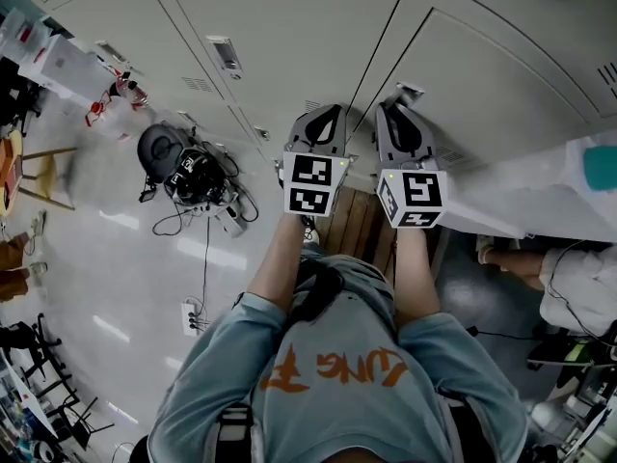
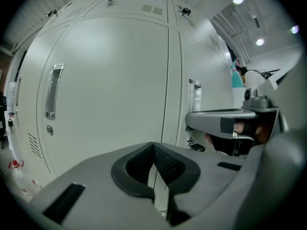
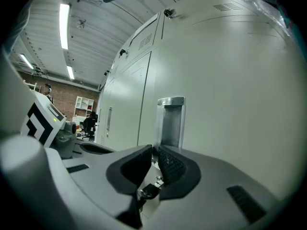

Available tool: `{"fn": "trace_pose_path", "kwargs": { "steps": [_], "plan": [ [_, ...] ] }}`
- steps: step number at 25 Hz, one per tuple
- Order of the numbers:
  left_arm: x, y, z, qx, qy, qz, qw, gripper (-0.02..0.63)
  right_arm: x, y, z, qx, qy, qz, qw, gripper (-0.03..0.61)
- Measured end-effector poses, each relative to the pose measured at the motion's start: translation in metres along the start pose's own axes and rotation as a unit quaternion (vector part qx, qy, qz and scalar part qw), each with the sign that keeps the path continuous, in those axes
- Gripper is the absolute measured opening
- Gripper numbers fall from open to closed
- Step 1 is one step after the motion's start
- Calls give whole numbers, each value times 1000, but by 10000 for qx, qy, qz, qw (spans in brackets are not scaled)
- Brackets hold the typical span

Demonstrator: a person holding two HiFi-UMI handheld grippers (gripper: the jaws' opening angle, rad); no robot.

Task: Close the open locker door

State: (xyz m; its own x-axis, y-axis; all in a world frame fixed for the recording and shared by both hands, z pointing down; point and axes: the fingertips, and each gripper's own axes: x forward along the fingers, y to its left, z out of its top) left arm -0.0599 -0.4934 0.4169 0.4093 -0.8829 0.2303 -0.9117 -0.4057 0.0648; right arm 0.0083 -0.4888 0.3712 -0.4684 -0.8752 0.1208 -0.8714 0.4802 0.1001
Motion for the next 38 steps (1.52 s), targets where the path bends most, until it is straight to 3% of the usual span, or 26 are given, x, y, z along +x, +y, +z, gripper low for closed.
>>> {"fn": "trace_pose_path", "kwargs": {
  "steps": [14,22,38],
  "plan": [
    [12,2,5,125,-60,-269,9995,21,5,-3,1,37,-101,-177,9998,58],
    [9,2,2,106,-26,-256,9996,21,2,6,4,236,-211,70,9995,103],
    [0,-16,12,186,-184,-334,9991,21,-25,-2,25,166,-589,-86,9981,96]
  ]
}}
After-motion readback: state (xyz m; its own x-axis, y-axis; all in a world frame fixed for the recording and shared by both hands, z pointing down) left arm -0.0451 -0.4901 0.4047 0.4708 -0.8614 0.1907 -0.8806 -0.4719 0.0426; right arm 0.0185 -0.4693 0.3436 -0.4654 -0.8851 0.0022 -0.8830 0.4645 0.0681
